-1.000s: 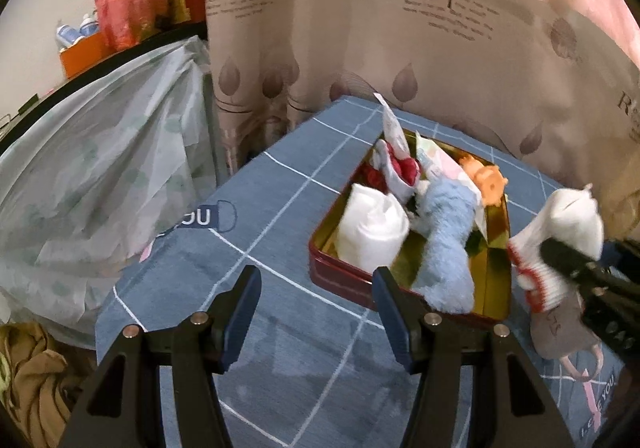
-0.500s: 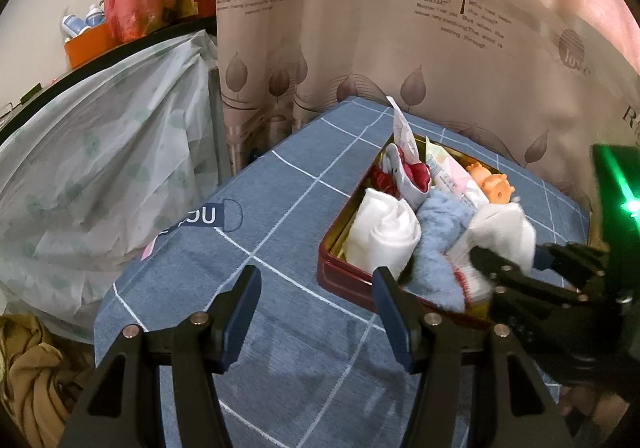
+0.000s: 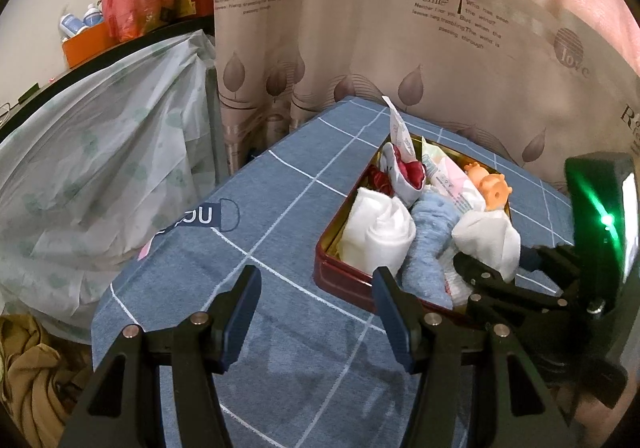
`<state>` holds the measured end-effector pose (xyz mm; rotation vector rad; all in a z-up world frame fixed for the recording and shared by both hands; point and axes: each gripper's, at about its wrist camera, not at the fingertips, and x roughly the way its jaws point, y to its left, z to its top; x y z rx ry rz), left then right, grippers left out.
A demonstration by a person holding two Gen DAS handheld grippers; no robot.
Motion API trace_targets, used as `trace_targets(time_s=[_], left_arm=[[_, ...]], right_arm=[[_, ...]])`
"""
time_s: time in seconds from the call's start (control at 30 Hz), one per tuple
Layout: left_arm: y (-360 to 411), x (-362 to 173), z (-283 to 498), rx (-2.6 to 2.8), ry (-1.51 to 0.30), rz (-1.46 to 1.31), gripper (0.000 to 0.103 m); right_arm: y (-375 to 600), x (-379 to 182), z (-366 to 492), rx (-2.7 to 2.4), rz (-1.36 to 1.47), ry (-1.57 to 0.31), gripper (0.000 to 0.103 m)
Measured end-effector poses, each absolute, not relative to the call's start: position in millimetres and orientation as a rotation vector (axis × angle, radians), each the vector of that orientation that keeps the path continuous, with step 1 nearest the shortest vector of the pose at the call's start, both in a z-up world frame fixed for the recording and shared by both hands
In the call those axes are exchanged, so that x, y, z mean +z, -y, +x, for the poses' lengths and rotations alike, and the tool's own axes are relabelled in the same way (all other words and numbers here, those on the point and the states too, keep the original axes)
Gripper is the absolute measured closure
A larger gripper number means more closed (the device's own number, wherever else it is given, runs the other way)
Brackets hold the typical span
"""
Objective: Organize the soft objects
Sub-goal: 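Carry the white cloth into the tin tray and open the right tool, then grasp the white pompom ball on the table with the right tool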
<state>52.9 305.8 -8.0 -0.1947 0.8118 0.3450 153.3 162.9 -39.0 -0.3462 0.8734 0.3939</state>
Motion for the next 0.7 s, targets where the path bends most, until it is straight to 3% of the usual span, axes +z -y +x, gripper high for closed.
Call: trace_targets(time_s=[0.27,0.7], left_arm=[[-302.6,-7.9,53.8,0.345,-0.814,-0.193,0.044],[-297.4,-8.1,53.7,0.33,-0.812,-0.166,0.044]], right_arm=[[-153.5,-6.0,134.0,0.4,-0.32,-0.806,0.03],[-84.4,31.5,81.9,0.391,-0.233,-0.767,0.029]])
